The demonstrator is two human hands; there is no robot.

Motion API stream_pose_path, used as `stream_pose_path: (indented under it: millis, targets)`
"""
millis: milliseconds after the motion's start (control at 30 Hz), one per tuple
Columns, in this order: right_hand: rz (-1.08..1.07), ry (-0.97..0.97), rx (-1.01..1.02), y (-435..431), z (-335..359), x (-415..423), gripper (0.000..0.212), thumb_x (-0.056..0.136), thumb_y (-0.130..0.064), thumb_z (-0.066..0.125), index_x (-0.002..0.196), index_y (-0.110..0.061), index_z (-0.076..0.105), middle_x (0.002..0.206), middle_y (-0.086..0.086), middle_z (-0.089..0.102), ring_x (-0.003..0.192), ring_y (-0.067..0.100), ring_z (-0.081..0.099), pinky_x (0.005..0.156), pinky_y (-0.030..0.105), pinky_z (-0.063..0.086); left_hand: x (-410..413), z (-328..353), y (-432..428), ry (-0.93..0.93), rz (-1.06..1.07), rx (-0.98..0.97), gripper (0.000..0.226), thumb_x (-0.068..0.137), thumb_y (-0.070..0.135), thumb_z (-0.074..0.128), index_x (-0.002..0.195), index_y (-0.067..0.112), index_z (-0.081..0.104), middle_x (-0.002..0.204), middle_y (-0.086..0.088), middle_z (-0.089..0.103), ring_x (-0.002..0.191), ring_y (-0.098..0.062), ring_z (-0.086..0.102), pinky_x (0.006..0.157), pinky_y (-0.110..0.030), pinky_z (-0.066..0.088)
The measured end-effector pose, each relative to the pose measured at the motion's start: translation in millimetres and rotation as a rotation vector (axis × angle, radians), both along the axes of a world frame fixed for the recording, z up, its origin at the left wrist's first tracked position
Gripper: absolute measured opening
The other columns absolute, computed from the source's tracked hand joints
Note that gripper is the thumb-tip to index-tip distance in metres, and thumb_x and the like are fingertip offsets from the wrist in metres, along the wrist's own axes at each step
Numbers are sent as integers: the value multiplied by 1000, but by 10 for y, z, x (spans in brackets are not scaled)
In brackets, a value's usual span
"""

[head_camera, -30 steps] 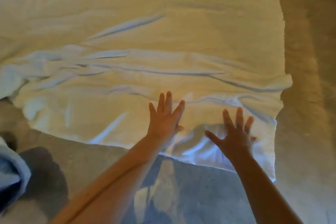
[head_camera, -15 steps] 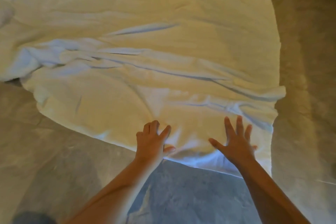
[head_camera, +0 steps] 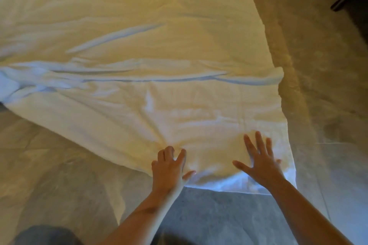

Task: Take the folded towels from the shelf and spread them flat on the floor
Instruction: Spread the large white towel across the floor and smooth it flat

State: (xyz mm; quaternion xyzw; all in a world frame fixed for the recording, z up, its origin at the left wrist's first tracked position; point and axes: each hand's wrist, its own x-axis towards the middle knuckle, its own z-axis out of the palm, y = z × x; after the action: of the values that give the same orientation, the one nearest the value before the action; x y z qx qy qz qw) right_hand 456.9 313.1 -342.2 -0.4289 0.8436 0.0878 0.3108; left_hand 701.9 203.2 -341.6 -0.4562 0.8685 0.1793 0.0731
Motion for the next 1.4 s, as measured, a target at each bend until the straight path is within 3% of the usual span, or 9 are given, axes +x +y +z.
stream_pose_path:
  millis: [100, 167, 267, 400, 567, 700, 867, 1100, 1400]
  targets:
    - [-25, 9, -16, 50, 28, 80, 94, 74, -73, 45, 144, -39, -8, 152, -5, -29, 143, 31, -18, 107, 68, 17, 115, -24, -225, 123, 59, -23, 46, 68, 45, 75, 99, 14, 64, 94, -15, 59, 86, -36, 58, 60, -39, 49]
    - [-31, -12, -69, 11, 43, 196, 93, 74, -71, 48, 144, -40, -6, 153, -5, -27, 143, 30, -18, 108, 67, 15, 217, -55, -472, 70, 111, -121, 53, 72, 48, 71, 113, 16, 58, 115, -19, 54, 107, -38, 52, 76, -45, 46]
    - [10, -53, -79, -3, 29, 365, 93, 76, -68, 49, 143, -39, -8, 150, -8, -31, 143, 28, -19, 107, 67, 23, 459, -162, -768, -116, 257, 8, 77, 78, 67, 49, 141, 33, 22, 151, -12, 13, 139, -34, 11, 103, -51, 30]
    - [-18, -27, -27, 131, 51, 397, 97, 75, -69, 49, 138, -39, -19, 146, -13, -34, 142, 27, -21, 106, 68, 21, 724, -237, -585, -168, 196, -5, 84, 74, 77, 38, 143, 37, 11, 154, -7, 2, 136, -33, 8, 99, -49, 34]
    - [24, -22, -85, -263, 100, 650, 93, 75, -67, 53, 144, -39, -3, 154, -5, -24, 143, 33, -16, 107, 65, 21, 856, -151, -492, -8, 229, -44, 67, 80, 62, 50, 135, 26, 41, 145, -9, 34, 129, -32, 34, 89, -43, 42]
    - [241, -104, -198, -1013, 96, 1235, 82, 81, -61, 52, 144, -40, 4, 155, -7, -20, 144, 27, -14, 109, 61, 20, 1214, 8, -984, 172, 342, -189, 36, 84, 32, 63, 112, 8, 61, 121, -18, 57, 110, -38, 54, 81, -45, 48]
    - [559, -73, -199, -1879, 96, 1967, 74, 88, -55, 44, 146, -34, 3, 157, -1, -17, 145, 29, -9, 110, 56, 23, 1975, 88, -1599, 90, 443, -243, 36, 92, 27, 52, 121, 5, 55, 135, -17, 49, 125, -33, 45, 95, -47, 41]
    - [640, -197, -185, -2490, 55, 2591, 76, 87, -47, 54, 146, -33, 8, 158, -2, -11, 145, 28, -9, 111, 59, 24, 2576, -71, -1879, -140, 290, -132, 32, 97, 35, 34, 124, 19, 42, 126, -4, 42, 116, -26, 42, 89, -38, 35]
    - [725, -74, -130, -2229, -97, 2565, 90, 78, -65, 52, 145, -38, -2, 156, -2, -20, 144, 26, -17, 107, 65, 22, 2861, -146, -1470, -65, 289, -298, 19, 92, 26, 50, 100, 11, 59, 94, -10, 58, 82, -31, 57, 66, -39, 43]
